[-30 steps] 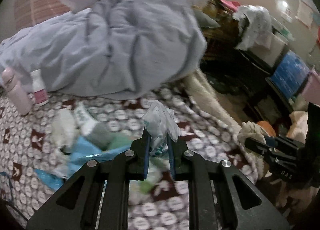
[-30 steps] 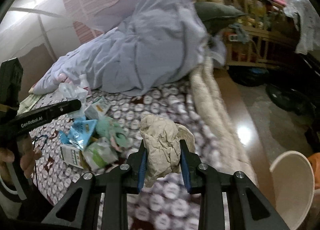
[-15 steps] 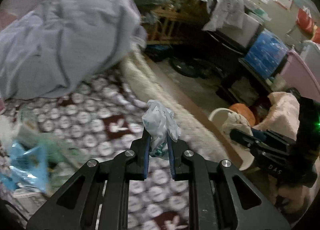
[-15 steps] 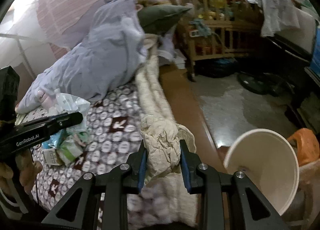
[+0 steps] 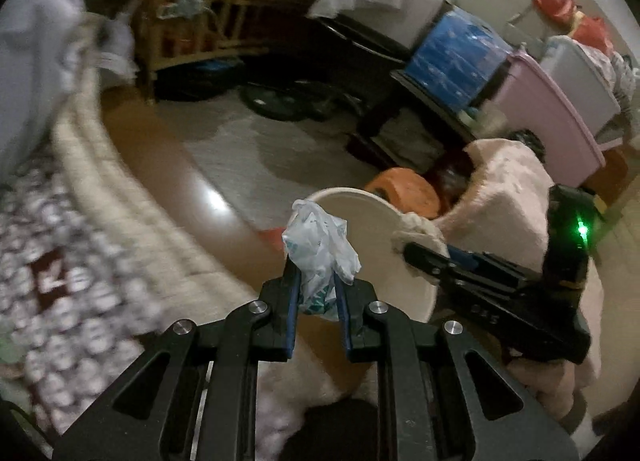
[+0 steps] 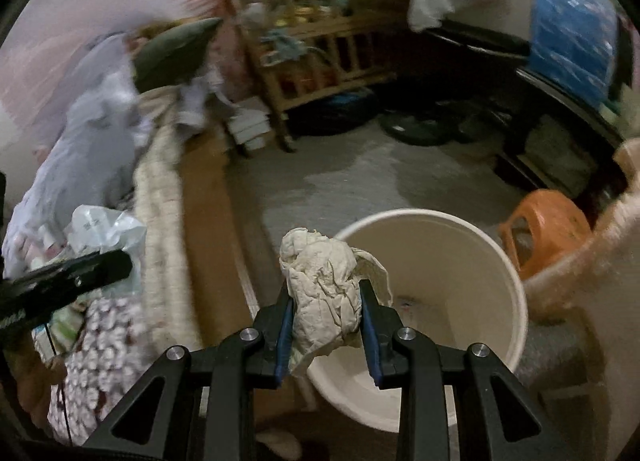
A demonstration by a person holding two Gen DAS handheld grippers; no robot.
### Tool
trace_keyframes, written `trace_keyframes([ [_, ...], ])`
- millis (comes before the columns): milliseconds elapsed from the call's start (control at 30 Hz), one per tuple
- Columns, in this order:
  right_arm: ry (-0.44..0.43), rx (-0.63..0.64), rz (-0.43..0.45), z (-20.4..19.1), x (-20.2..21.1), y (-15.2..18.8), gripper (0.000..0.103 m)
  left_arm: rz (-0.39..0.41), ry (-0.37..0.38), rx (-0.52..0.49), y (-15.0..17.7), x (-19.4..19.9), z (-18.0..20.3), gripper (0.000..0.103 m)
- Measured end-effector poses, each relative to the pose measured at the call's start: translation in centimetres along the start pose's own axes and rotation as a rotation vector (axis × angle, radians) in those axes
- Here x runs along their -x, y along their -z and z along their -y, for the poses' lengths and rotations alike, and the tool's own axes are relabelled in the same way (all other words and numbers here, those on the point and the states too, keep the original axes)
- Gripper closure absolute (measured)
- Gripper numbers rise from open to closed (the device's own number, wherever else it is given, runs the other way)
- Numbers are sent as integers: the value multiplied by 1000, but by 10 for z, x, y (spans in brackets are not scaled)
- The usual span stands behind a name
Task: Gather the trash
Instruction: 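Carry both items to the cream bucket and open both tools to drop them, then return both tools to the trash pile on the bed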
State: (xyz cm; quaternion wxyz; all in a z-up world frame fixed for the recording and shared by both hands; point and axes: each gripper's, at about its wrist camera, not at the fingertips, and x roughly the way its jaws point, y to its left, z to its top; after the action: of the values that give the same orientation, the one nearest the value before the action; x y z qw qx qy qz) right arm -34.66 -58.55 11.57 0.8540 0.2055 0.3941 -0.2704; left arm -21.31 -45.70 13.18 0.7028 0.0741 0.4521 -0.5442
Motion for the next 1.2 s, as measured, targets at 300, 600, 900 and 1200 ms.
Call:
trace_keyframes([
  [300, 86, -76, 7, 35, -8, 1, 49, -48, 86, 7, -8, -39, 23, 48],
  [600, 30, -58, -17, 12, -18, 4, 49, -3, -78, 21, 6, -5, -10, 48],
  [900, -44, 36, -24, -46, -20, 9, 49, 51, -263, 61, 30, 42, -58, 48],
  [1200, -128, 147, -25, -117, -15, 9, 48, 79, -390, 108, 60, 92, -99, 48],
])
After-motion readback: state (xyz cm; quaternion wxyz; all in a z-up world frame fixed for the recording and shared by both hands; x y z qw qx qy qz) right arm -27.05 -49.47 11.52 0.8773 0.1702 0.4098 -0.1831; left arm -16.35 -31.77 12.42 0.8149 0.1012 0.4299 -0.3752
